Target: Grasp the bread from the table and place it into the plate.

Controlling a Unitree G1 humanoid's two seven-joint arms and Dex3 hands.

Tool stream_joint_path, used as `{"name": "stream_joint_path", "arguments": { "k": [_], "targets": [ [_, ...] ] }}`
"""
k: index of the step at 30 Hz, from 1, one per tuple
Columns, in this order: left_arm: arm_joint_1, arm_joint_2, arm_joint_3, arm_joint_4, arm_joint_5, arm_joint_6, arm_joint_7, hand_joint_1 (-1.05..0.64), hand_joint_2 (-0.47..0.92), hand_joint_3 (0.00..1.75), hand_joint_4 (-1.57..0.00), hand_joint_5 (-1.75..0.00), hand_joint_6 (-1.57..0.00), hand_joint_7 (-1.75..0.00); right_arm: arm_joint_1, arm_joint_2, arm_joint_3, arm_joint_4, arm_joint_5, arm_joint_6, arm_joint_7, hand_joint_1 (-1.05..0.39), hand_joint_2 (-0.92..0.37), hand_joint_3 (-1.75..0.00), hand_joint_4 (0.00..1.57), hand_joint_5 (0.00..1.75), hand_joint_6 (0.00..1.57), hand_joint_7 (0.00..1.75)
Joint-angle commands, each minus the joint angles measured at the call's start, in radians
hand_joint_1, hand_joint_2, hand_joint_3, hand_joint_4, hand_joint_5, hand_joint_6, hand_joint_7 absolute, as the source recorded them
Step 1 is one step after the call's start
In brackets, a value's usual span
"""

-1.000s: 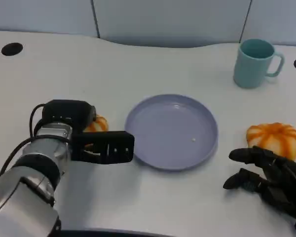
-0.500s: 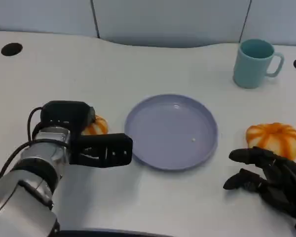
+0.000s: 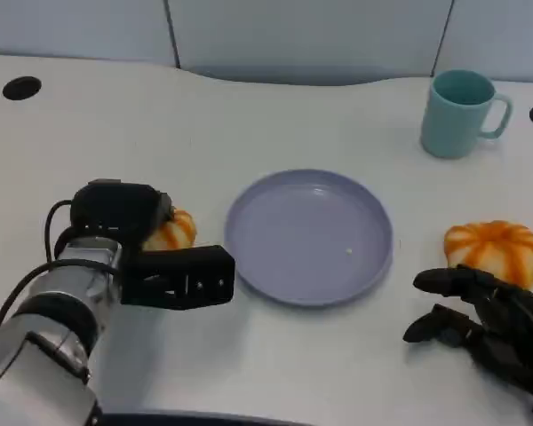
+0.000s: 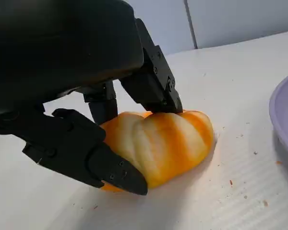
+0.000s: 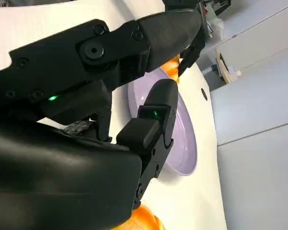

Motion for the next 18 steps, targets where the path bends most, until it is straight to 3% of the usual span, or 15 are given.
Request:
{"name": "stream_joint_path", "arguments": {
  "k": [1, 5, 6, 7, 8, 9, 11, 12, 13, 14, 16, 18],
  "targets": [
    [-0.005, 0.029, 0.037, 0.000, -0.038, -0.032, 0.024, -0.26, 0.92, 0.05, -0.72, -1.75, -1.11, -0.03, 0.023, -0.003, 0.000, 0.012, -0.006, 0.019, -0.013, -0.41, -0.92, -0.09, 0.64, 1.12, 0.78, 0.62],
    [-0.020, 0.046, 0.054, -0.004, -0.046, -0.067, 0.023, -0.26, 0.92, 0.12, -0.74, -1.75, -1.13, -0.05, 0.027, -0.002, 0.004, 0.001, -0.010, 0.020, -0.021, -0.43, -0.92, -0.07, 0.65, 1.11, 0.77, 0.62],
    [-0.025, 0.052, 0.054, -0.005, -0.043, -0.079, 0.020, -0.26, 0.92, 0.18, -0.75, -1.75, -1.11, -0.18, 0.029, -0.002, 0.005, -0.002, -0.011, 0.018, -0.022, -0.42, -0.92, -0.07, 0.64, 1.11, 0.77, 0.62],
    [-0.029, 0.058, 0.050, -0.007, -0.038, -0.088, 0.024, -0.25, 0.91, 0.26, -0.77, -1.75, -0.78, -1.08, 0.029, -0.002, 0.007, -0.003, -0.012, 0.017, -0.021, -0.42, -0.92, -0.08, 0.64, 1.11, 0.76, 0.63],
    [-0.034, 0.065, 0.047, -0.009, -0.032, -0.101, 0.031, -0.24, 0.91, 0.29, -0.77, -1.75, -0.68, -1.40, 0.030, -0.002, 0.007, -0.004, -0.012, 0.014, -0.019, -0.42, -0.92, -0.09, 0.64, 1.11, 0.76, 0.63],
    [-0.040, 0.071, 0.047, -0.011, -0.031, -0.111, 0.030, -0.24, 0.91, 0.30, -0.77, -1.75, -0.59, -1.57, 0.030, -0.002, 0.008, -0.004, -0.012, 0.014, -0.019, -0.42, -0.92, -0.09, 0.64, 1.11, 0.76, 0.63],
    [-0.052, 0.081, 0.051, -0.016, -0.034, -0.129, 0.027, -0.27, 0.92, 0.21, -0.76, -1.75, -0.68, -1.07, 0.028, -0.002, 0.005, 0.001, -0.010, 0.019, -0.021, -0.43, -0.92, -0.09, 0.64, 1.12, 0.76, 0.65],
    [-0.057, 0.085, 0.052, -0.017, -0.035, -0.136, 0.025, -0.28, 0.91, 0.17, -0.76, -1.75, -0.71, -0.93, 0.027, -0.002, 0.005, 0.002, -0.010, 0.019, -0.021, -0.43, -0.92, -0.08, 0.64, 1.12, 0.76, 0.65],
    [-0.063, 0.088, 0.053, -0.019, -0.035, -0.141, 0.023, -0.26, 0.92, 0.20, -0.75, -1.75, -0.58, -1.33, 0.029, -0.003, 0.006, -0.001, -0.010, 0.019, -0.020, -0.42, -0.92, -0.08, 0.65, 1.11, 0.76, 0.65],
    [-0.067, 0.091, 0.053, -0.019, -0.035, -0.144, 0.022, -0.24, 0.92, 0.22, -0.75, -1.75, -0.52, -1.54, 0.030, -0.003, 0.007, -0.003, -0.011, 0.017, -0.020, -0.42, -0.92, -0.09, 0.65, 1.11, 0.76, 0.65],
    [-0.076, 0.098, 0.049, -0.023, -0.031, -0.159, 0.030, -0.21, 0.92, 0.26, -0.75, -1.75, -0.52, -1.70, 0.033, -0.002, 0.007, -0.009, -0.010, 0.015, -0.018, -0.42, -0.92, -0.10, 0.65, 1.11, 0.75, 0.65],
    [-0.085, 0.102, 0.047, -0.028, -0.028, -0.173, 0.043, -0.21, 0.92, 0.30, -0.75, -1.75, -0.55, -1.74, 0.033, -0.003, 0.008, -0.010, -0.009, 0.014, -0.012, -0.41, -0.92, -0.11, 0.64, 1.12, 0.75, 0.65]
  ]
}}
